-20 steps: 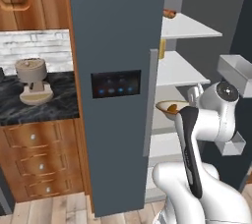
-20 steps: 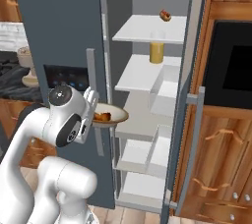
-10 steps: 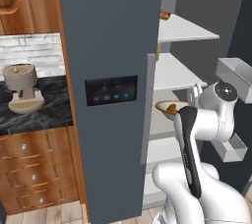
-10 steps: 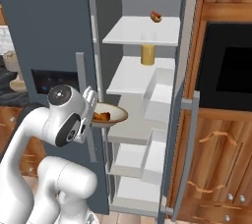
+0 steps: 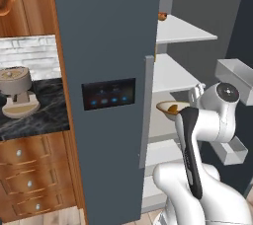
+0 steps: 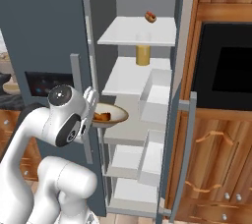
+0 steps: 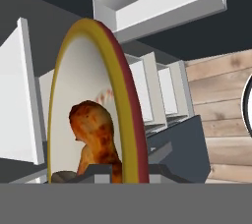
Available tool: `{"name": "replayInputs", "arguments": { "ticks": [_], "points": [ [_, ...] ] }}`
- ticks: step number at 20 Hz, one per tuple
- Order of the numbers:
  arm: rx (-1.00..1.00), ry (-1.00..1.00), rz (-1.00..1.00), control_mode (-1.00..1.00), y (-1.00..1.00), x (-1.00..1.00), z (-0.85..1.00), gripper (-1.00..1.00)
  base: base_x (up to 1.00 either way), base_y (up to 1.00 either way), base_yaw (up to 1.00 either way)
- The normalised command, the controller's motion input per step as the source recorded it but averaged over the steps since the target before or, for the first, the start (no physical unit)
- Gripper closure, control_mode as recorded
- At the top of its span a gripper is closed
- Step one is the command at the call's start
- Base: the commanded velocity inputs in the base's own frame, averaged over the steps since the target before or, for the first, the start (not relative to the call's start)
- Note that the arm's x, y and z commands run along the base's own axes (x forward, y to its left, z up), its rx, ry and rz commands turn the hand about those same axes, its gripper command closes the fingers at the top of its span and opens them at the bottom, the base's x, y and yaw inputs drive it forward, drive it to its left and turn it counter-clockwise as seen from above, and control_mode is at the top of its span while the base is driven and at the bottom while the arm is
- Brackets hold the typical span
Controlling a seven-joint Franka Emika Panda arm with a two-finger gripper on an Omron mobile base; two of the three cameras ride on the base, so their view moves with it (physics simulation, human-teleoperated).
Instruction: Pick the chicken drumstick and mushroom from their plates and place them in the bowl. Then put the bowl in the fridge.
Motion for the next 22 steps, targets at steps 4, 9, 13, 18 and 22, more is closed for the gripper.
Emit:
{"name": "replayInputs", "arguments": {
  "ticks": [4,9,13,18,22],
  "points": [
    [0.0,0.0,0.0,1.0,0.0,0.0,0.0,1.0,0.0,0.0,0.0],
    [0.0,0.0,0.0,1.0,0.0,0.0,0.0,1.0,0.0,0.0,0.0],
    [0.0,0.0,0.0,-1.0,0.0,0.0,0.0,1.0,0.0,0.0,0.0],
    [0.0,0.0,0.0,-1.0,0.0,0.0,0.0,1.0,0.0,0.0,0.0],
    [0.0,0.0,-0.01,-1.0,-0.01,-0.04,-0.01,1.0,0.0,0.0,0.0]
  ]
}}
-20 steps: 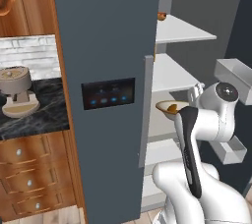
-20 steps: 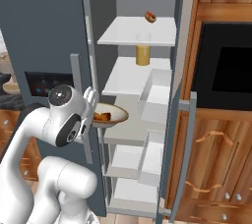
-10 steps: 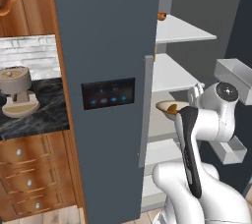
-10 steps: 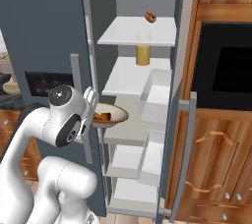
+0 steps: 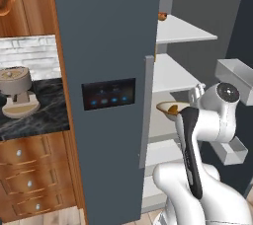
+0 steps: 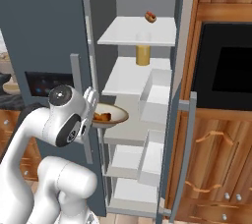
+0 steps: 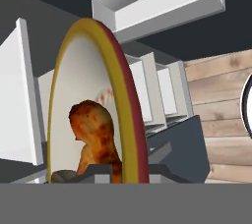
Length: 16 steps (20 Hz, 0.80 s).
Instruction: Pick the chicken drumstick and mushroom from their plates and place them in the bowl. Then put the bowl in the fridge.
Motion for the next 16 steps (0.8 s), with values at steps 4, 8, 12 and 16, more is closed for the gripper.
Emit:
{"name": "replayInputs", "arguments": {
  "ticks": [4,8,12,16],
  "points": [
    [-0.12,-0.28,-0.02,-1.0,-0.01,-0.18,0.16,1.0,0.0,0.0,0.0],
    [-0.13,-0.19,-0.02,-1.0,-0.08,0.02,0.36,1.0,0.0,0.0,0.0],
    [-0.04,-0.12,0.0,-1.0,-0.15,0.14,0.36,1.0,0.0,0.0,0.0],
    [0.0,-0.11,0.0,-1.0,-0.19,0.37,0.27,1.0,0.0,0.0,0.0]
  ]
}}
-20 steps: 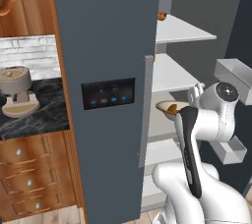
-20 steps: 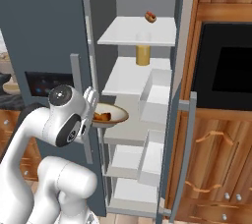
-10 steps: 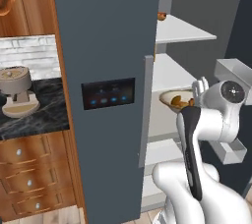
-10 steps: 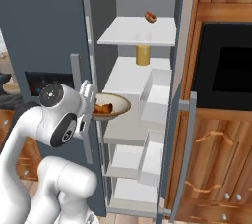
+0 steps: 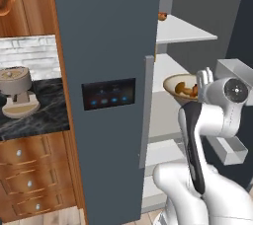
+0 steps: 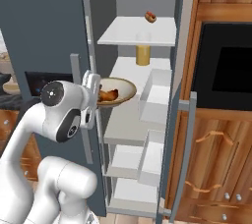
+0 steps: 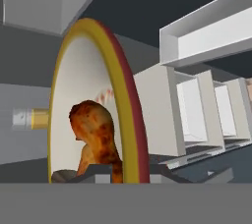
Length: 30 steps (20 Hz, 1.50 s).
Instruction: Pick the chicken drumstick and mushroom from their plates and place them in the bowl. Then put the bowl in the fridge.
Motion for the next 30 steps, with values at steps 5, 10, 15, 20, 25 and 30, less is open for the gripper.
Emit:
{"name": "replayInputs", "arguments": {
  "ticks": [5,10,15,20,25,30],
  "points": [
    [0.01,-0.03,0.01,-1.0,-0.22,0.49,0.15,1.0,0.0,0.0,0.0],
    [0.01,0.0,0.0,-1.0,-0.19,0.63,0.01,1.0,0.0,0.0,0.0],
    [0.05,0.0,0.07,-1.0,-0.04,0.67,-0.06,1.0,0.0,0.0,0.0],
    [0.01,0.09,0.11,-1.0,-0.09,0.54,-0.22,1.0,0.0,0.0,0.0],
    [-0.06,0.06,0.06,-1.0,-0.01,0.42,-0.24,1.0,0.0,0.0,0.0],
    [-0.01,0.0,0.05,-1.0,-0.05,0.42,-0.25,1.0,0.0,0.0,0.0]
  ]
}}
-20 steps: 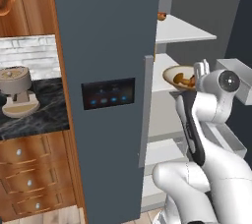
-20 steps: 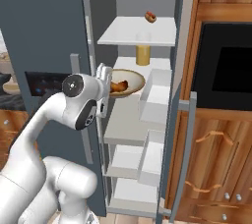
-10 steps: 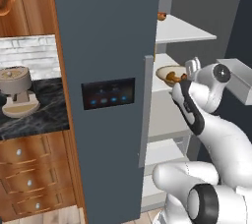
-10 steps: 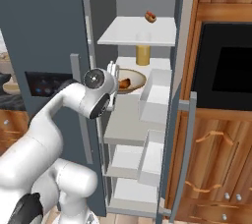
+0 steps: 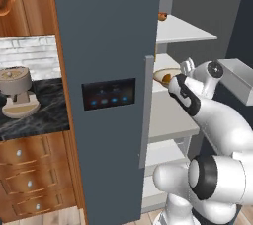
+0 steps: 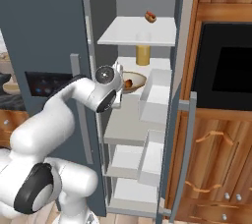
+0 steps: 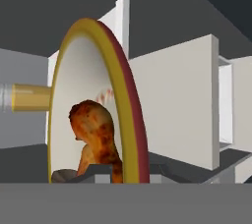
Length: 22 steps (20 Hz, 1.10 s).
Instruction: Pick the chicken drumstick and mushroom from their plates and place them in the bowl. Then put the bowl in the fridge.
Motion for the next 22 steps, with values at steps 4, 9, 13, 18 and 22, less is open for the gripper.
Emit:
{"name": "replayInputs", "arguments": {
  "ticks": [4,9,13,18,22],
  "points": [
    [0.0,0.0,0.01,-1.0,-0.15,0.44,-0.28,1.0,0.0,0.0,0.0],
    [-0.01,0.0,0.0,-1.0,-0.06,0.46,-0.17,1.0,0.0,0.0,0.0],
    [-0.03,0.0,0.0,-1.0,-0.1,0.45,-0.24,1.0,0.0,0.0,0.0],
    [0.0,0.0,0.01,-1.0,-0.14,0.48,-0.14,1.0,0.0,0.0,0.0],
    [0.0,0.02,0.04,-1.0,-0.17,0.49,-0.08,1.0,0.0,0.0,0.0]
  ]
}}
